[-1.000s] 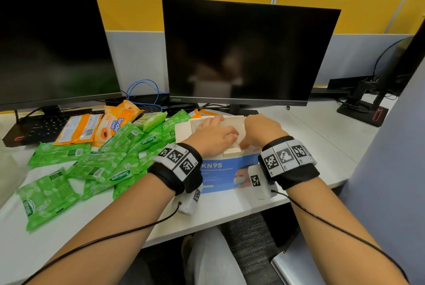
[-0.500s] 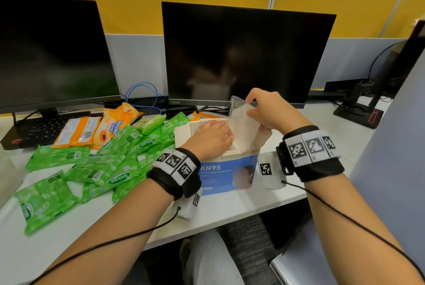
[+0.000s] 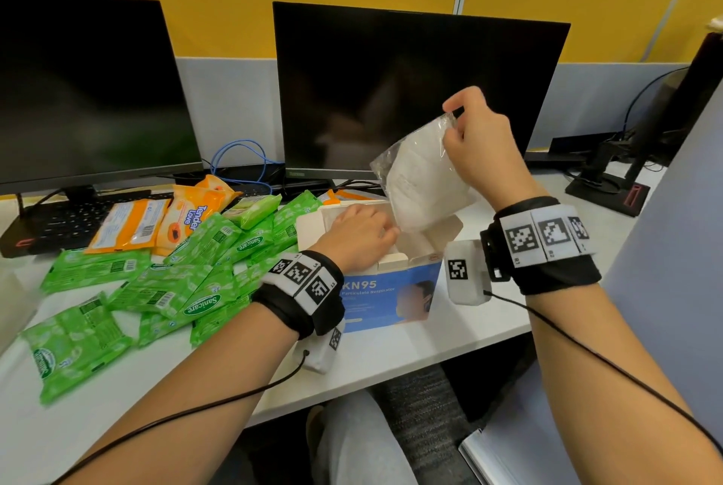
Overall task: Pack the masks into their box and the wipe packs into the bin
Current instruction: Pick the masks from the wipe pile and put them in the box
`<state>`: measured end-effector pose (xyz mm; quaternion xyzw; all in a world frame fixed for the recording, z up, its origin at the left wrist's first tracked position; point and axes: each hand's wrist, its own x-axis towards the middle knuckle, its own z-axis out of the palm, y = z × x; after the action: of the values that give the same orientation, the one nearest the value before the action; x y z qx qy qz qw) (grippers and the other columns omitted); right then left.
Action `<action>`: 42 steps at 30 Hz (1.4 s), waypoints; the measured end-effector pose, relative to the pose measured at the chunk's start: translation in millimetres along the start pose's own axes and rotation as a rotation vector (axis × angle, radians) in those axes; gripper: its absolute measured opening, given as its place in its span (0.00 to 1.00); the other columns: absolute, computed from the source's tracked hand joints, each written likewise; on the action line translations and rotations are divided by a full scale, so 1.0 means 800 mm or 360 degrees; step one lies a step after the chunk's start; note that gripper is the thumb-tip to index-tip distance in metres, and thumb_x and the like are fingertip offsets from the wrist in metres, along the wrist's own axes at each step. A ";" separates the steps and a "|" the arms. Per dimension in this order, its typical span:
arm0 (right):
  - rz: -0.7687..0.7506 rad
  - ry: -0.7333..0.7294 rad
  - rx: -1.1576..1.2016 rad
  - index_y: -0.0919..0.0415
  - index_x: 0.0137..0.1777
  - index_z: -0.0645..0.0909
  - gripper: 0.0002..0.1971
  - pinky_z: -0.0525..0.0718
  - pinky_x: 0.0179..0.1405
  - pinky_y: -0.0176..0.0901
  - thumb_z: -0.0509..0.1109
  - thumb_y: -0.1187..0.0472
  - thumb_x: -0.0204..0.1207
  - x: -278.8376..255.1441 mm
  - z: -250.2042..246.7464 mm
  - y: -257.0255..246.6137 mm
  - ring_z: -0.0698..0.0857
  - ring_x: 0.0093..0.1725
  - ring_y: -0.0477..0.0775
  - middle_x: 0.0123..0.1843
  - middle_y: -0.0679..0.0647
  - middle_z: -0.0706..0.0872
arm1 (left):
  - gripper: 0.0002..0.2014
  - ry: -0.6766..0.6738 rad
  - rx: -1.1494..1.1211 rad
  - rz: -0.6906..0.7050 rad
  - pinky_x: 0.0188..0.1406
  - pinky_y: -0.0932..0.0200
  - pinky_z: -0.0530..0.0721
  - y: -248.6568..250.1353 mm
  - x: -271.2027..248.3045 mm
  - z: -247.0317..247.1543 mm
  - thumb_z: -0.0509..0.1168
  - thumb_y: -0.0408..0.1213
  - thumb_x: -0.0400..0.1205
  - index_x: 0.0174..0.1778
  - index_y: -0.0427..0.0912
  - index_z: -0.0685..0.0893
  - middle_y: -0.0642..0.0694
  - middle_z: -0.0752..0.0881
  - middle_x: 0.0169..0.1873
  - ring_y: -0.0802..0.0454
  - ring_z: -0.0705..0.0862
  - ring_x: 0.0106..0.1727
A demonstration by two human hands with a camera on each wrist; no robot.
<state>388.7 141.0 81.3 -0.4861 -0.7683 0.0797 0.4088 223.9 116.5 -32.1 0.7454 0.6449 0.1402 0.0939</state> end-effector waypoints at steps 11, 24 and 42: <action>-0.0026 -0.0500 -0.0554 0.56 0.70 0.69 0.17 0.77 0.42 0.43 0.59 0.67 0.83 -0.013 0.042 0.002 0.81 0.45 0.56 0.56 0.62 0.82 | 0.18 0.0051 -0.0036 -0.0062 0.75 0.49 0.62 0.004 -0.005 -0.004 0.52 0.46 0.85 0.67 0.47 0.77 0.47 0.75 0.71 0.48 0.64 0.76; 0.0303 -0.1134 -0.0491 0.58 0.65 0.79 0.16 0.85 0.42 0.40 0.69 0.66 0.78 -0.028 0.057 -0.012 0.87 0.44 0.51 0.52 0.56 0.88 | 0.18 0.0100 -0.0259 -0.0112 0.70 0.49 0.70 0.002 -0.008 -0.005 0.56 0.40 0.83 0.70 0.47 0.73 0.46 0.76 0.68 0.48 0.67 0.73; 0.0260 -0.0784 -0.0382 0.61 0.58 0.82 0.10 0.87 0.43 0.40 0.70 0.68 0.78 -0.023 0.046 -0.003 0.87 0.40 0.53 0.49 0.58 0.86 | 0.17 0.0206 -0.0199 -0.0059 0.71 0.54 0.69 0.001 -0.008 -0.004 0.58 0.41 0.85 0.69 0.42 0.74 0.45 0.70 0.70 0.49 0.69 0.73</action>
<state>364.5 135.2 48.4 -0.5574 -0.8067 0.1364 0.1416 223.1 109.5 -29.4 0.7153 0.6534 0.2265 0.1009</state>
